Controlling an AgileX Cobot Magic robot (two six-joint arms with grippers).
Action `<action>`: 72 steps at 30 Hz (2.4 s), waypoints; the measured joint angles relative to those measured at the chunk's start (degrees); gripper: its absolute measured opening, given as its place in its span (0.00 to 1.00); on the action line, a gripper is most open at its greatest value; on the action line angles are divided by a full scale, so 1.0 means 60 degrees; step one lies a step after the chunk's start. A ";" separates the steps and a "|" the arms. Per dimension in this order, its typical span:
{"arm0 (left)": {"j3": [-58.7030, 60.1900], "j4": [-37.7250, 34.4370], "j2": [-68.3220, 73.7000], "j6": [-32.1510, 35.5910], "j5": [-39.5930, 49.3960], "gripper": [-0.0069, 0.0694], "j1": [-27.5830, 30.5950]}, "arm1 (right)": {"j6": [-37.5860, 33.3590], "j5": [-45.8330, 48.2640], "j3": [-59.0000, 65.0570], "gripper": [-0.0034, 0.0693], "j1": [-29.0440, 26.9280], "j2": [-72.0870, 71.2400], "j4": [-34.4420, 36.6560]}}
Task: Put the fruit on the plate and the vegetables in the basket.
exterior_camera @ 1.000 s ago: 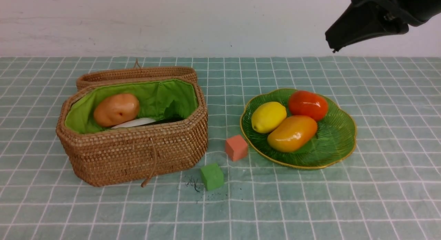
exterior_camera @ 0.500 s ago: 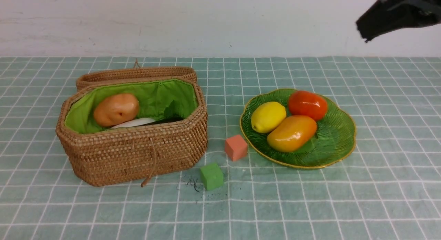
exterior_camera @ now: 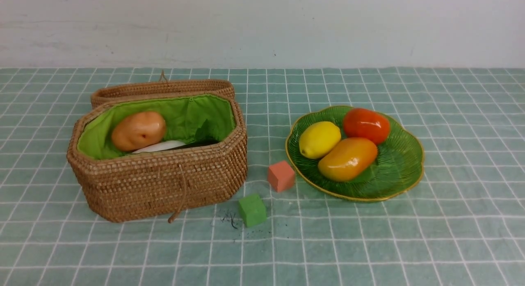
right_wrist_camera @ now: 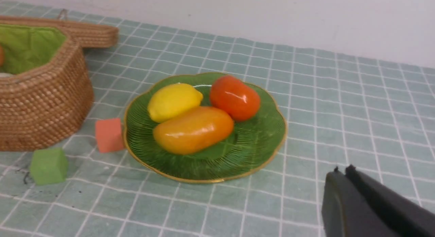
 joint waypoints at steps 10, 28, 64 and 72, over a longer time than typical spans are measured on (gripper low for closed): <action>0.0000 0.0000 0.0000 0.0000 0.0000 0.40 0.0000 | 0.0704 -0.0191 0.4136 0.05 -0.0857 -0.3554 -0.0009; 0.0000 0.0000 0.0000 0.0000 0.0007 0.40 0.0000 | 0.0841 -0.0028 0.4636 0.08 -0.1042 -0.4216 -0.0001; 0.0000 0.0000 0.0000 0.0000 0.0007 0.40 0.0000 | 0.0849 -0.0026 0.4636 0.10 -0.1042 -0.4216 -0.0001; 0.0000 0.0000 0.0000 0.0000 0.0007 0.40 0.0000 | 0.0849 -0.0018 0.4636 0.10 -0.1042 -0.4216 -0.0001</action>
